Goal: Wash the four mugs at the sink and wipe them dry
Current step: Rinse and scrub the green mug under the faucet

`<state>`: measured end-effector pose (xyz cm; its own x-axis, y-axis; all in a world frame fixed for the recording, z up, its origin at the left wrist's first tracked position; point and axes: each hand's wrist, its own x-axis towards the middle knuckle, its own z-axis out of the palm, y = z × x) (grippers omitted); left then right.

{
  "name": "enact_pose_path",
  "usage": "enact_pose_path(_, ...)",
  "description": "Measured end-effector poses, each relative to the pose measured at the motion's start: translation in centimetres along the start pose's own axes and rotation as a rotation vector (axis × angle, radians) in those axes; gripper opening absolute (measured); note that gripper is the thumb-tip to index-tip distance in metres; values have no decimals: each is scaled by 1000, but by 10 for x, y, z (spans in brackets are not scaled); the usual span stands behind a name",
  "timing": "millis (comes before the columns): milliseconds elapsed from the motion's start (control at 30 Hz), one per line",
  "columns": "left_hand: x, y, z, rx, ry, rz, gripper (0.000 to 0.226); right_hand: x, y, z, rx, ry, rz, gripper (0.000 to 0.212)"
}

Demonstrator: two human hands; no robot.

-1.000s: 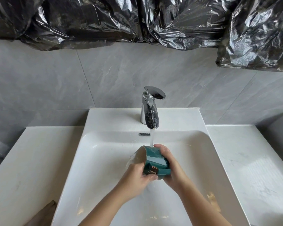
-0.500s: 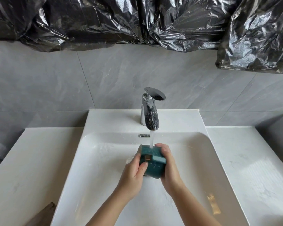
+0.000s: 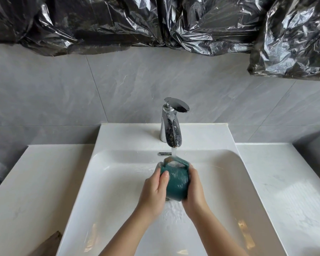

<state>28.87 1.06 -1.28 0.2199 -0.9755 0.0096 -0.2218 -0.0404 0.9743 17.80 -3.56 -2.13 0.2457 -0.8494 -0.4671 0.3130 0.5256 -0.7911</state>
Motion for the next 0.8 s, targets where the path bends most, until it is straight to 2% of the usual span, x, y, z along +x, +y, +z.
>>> enact_pose_path(133, 0, -4, 5, 115, 17, 46, 54, 0, 15, -6, -15, -59, -262, 50)
enact_pose_path(233, -3, -5, 8, 183, 17, 116, 48, 1, 8, -7, 30, -75, -206, 44)
enact_pose_path(333, -10, -8, 6, 257, -7, 211, 29, 1, 6, -8, 41, -98, -117, 31)
enact_pose_path(467, -15, -15, 8, 80, 30, 144, 48, -3, 5, -7, -94, -112, -283, 31)
enact_pose_path(633, -18, -14, 7, -249, 89, 17, 38, -3, 1, -1, -237, -97, -407, 31)
enact_pose_path(800, -9, -4, 8, -223, 100, 20, 40, -3, 7, -9, -194, -115, -400, 47)
